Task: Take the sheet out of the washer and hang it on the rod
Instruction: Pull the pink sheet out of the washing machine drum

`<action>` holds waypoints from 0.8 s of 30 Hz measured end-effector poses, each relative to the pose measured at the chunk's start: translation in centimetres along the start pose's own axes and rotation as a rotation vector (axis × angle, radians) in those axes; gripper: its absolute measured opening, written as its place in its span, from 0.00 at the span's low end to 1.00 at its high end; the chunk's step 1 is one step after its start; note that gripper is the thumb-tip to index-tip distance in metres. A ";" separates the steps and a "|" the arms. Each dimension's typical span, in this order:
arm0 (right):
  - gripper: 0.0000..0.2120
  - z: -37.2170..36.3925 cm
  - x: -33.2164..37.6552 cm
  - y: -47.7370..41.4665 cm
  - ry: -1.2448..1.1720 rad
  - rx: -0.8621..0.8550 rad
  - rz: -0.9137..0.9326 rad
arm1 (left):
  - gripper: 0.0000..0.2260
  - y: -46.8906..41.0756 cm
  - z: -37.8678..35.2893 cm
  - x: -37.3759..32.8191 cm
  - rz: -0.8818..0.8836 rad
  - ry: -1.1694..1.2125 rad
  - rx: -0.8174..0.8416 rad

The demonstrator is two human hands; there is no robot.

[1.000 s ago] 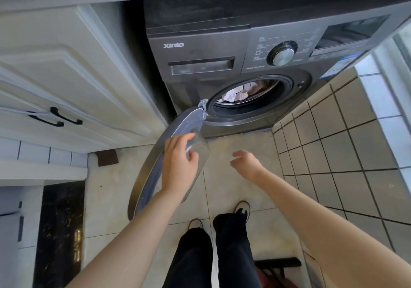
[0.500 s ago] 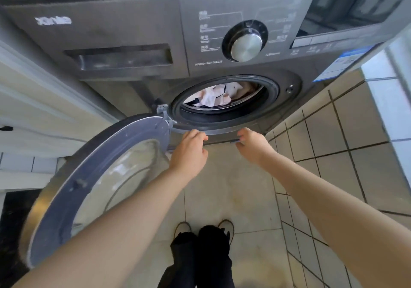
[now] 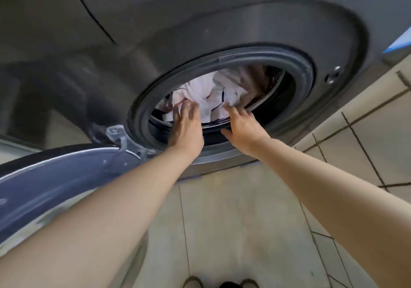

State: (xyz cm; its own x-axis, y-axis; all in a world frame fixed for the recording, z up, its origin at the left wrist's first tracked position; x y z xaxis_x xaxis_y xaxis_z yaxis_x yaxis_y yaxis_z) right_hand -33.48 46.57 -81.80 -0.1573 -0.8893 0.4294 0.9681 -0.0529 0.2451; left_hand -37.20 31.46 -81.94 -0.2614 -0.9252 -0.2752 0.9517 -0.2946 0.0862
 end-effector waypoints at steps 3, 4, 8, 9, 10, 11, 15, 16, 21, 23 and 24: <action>0.36 -1.4 -0.2 -3.0 -0.023 -0.038 0.014 | 0.41 -2.5 -1.1 0.4 0.114 0.032 -0.033; 0.38 -1.8 -0.3 -3.9 -0.026 -0.047 0.008 | 0.43 -3.1 -1.5 0.6 0.155 0.041 -0.060; 0.46 -3.0 -0.1 -6.7 -0.072 -0.072 -0.018 | 0.51 -5.0 -2.7 1.3 0.296 -0.006 -0.123; 0.47 -3.2 0.0 -7.2 -0.088 -0.088 -0.009 | 0.51 -5.4 -2.9 1.5 0.316 -0.019 -0.121; 0.48 -3.4 0.2 -7.6 -0.108 -0.096 0.001 | 0.50 -5.6 -3.0 1.6 0.332 -0.028 -0.111; 0.49 -3.5 0.3 -8.0 -0.133 -0.096 0.009 | 0.47 -5.8 -3.1 1.8 0.339 -0.039 -0.085; 0.53 -4.1 0.6 -9.2 -0.231 -0.090 -0.009 | 0.35 -6.4 -3.3 2.4 0.302 -0.108 0.032; 0.54 -4.3 0.7 -9.4 -0.250 -0.076 -0.029 | 0.33 -6.7 -3.3 2.5 0.296 -0.098 0.031; 0.52 -5.3 0.9 -10.1 -0.266 -0.144 -0.049 | 0.28 -7.7 -2.2 2.2 0.223 0.060 -0.014; 0.49 -5.6 0.8 -10.4 -0.329 -0.176 -0.075 | 0.21 -7.7 -1.8 2.0 0.184 0.092 -0.087; 0.48 -5.7 0.8 -10.5 -0.346 -0.185 -0.086 | 0.17 -7.6 -1.7 1.7 0.178 0.109 -0.118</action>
State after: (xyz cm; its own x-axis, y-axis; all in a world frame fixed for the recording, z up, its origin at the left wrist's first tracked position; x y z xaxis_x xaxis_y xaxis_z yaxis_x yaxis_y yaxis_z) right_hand -42.65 43.83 -89.00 -0.2648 -0.6742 0.6894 0.9624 -0.2291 0.1457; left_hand -44.64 32.51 -84.70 -0.0747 -0.9268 -0.3681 0.9952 -0.0929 0.0320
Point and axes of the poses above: each hand's wrist, its own y-axis away from the middle knuckle, its own z-axis out of the back of the hand, x = y × z, the point moved 1 cm from there along -y, towards the middle knuckle, and after that the axes turned 1 degree about -x, right-handed, at the moved point
